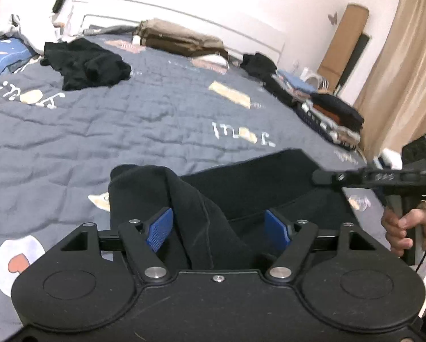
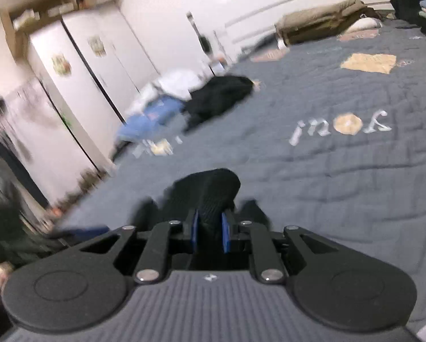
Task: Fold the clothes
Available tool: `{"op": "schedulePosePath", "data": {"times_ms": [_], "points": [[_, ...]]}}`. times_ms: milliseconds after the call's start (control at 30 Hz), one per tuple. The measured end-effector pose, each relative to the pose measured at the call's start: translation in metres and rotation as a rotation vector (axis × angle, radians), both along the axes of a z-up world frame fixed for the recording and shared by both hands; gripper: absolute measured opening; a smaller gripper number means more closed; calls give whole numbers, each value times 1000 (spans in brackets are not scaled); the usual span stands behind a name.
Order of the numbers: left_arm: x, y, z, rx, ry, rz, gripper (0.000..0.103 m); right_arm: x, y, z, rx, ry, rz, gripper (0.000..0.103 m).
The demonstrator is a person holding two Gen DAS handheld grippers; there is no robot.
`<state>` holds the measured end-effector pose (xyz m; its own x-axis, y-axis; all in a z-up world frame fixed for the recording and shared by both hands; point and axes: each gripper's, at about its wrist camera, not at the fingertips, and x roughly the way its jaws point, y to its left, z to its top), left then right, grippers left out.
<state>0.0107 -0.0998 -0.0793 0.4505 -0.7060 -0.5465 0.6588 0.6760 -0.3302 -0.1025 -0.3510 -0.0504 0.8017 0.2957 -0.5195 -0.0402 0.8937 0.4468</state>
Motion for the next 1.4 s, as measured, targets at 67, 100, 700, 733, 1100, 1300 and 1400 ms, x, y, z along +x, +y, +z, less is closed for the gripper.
{"op": "schedulePosePath", "data": {"times_ms": [67, 100, 700, 733, 1100, 1300, 1400], "points": [[-1, -4, -3, 24, 3, -15, 71, 7, -1, -18, -22, 64, -21, 19], [-2, -4, -5, 31, 4, -22, 71, 8, -6, -23, 3, 78, -30, 21], [1, 5, -3, -3, 17, 1, 71, 13, -10, -37, 95, 16, -87, 22], [2, 5, -3, -6, 21, 1, 71, 14, -9, -37, 78, 41, -89, 24], [-4, 26, 16, -96, -3, 46, 74, -35, 19, 48, -152, -92, -86, 44], [-15, 41, 28, -142, -1, 68, 75, -70, 117, 67, -280, -133, 208, 57], [-23, 46, 30, -146, -4, 65, 75, -80, 160, 52, -336, -112, 314, 59]]}}
